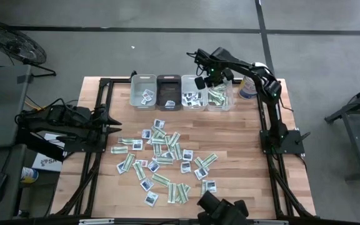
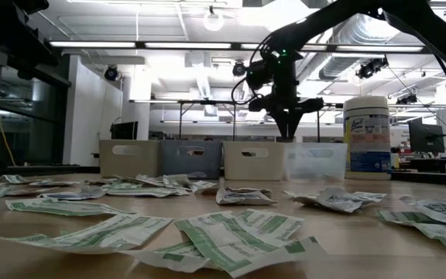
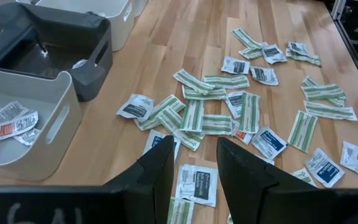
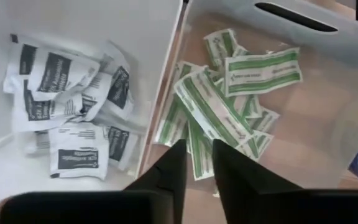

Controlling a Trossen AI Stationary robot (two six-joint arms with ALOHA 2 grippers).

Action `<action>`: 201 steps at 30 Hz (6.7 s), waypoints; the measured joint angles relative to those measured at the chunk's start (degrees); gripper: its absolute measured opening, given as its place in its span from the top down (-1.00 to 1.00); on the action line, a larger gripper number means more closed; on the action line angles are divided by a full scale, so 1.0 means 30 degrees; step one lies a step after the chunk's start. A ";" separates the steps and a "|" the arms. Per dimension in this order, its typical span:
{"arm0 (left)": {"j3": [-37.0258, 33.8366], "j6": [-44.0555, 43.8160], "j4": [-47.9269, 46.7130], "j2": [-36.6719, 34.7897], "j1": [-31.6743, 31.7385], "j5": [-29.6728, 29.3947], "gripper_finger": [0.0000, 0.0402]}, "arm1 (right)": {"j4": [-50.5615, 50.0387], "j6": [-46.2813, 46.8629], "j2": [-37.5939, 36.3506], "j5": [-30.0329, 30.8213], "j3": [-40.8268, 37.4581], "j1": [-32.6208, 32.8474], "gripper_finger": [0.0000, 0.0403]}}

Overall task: Pick & Place First Aid Supplies
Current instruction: Put the green bandage into the transparent bin

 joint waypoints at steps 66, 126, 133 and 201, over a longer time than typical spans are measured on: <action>0.0000 0.2972 -0.1239 -0.0007 -0.0007 0.3093 0.41 | 0.3851 0.7675 -0.3184 -0.2547 -1.0098 1.7598 0.24; 0.0000 0.2448 -0.1224 -0.0005 -0.0007 0.2888 0.41 | 0.9261 1.3230 -0.8361 0.2348 -1.5897 1.7436 1.00; 0.0000 0.2448 -0.1217 -0.0004 0.0000 0.2817 0.41 | 0.7988 1.3726 -0.9740 0.3949 -1.5846 1.5658 1.00; 0.0000 -0.0305 -0.0766 0.0000 0.0000 -0.2752 0.41 | 1.2933 -0.0851 -1.1781 -0.1242 -1.7423 -0.1102 1.00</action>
